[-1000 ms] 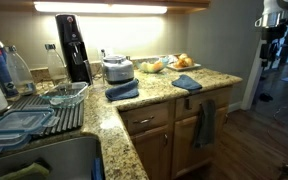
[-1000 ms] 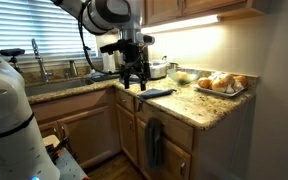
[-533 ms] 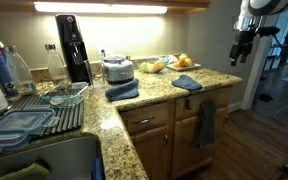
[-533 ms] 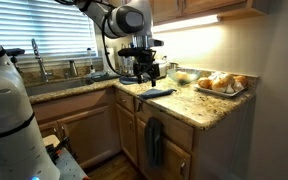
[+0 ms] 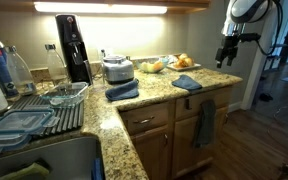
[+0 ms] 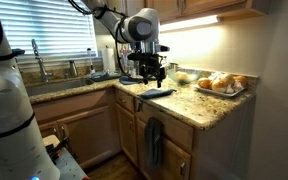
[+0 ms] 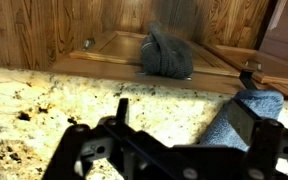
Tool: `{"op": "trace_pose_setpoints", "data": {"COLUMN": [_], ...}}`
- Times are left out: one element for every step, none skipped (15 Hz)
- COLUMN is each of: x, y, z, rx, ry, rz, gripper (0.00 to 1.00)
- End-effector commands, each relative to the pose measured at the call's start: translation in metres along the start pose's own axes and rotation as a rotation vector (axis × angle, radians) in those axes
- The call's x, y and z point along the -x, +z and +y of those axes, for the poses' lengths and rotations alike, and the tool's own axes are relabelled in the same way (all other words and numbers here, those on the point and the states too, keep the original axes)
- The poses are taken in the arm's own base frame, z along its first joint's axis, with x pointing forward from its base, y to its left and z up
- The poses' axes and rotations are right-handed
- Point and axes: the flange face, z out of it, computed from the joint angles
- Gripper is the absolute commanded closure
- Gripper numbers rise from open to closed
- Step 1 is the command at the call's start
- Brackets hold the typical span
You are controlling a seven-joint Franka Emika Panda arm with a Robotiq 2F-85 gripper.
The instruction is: Hang the the cloth on the right side of the counter on the right drawer
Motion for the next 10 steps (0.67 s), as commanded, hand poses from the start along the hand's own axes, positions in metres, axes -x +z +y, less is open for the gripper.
{"op": "trace_pose_setpoints", "data": {"x": [0.000, 0.000, 0.002, 0.003, -0.001, -0.004, -0.009, -0.013, -0.018, -0.021], "y": [-0.001, -0.001, 0.000, 0.003, 0.010, 0.014, 0.021, 0.026, 0.032, 0.038], "z": [0.000, 0.000, 0.000, -0.002, -0.006, -0.009, -0.015, -0.019, -0.023, -0.027], "rx": [0.000, 0.000, -0.011, -0.008, -0.031, -0.046, -0.068, -0.088, -0.107, -0.115], "ry": [0.000, 0.000, 0.007, 0.011, 0.030, 0.037, 0.054, 0.066, 0.074, 0.082], "rz": [0.000, 0.000, 0.005, 0.007, 0.019, 0.025, 0.031, 0.036, 0.044, 0.054], "gripper": [0.00, 0.00, 0.00, 0.00, 0.00, 0.00, 0.00, 0.00, 0.00, 0.00]}}
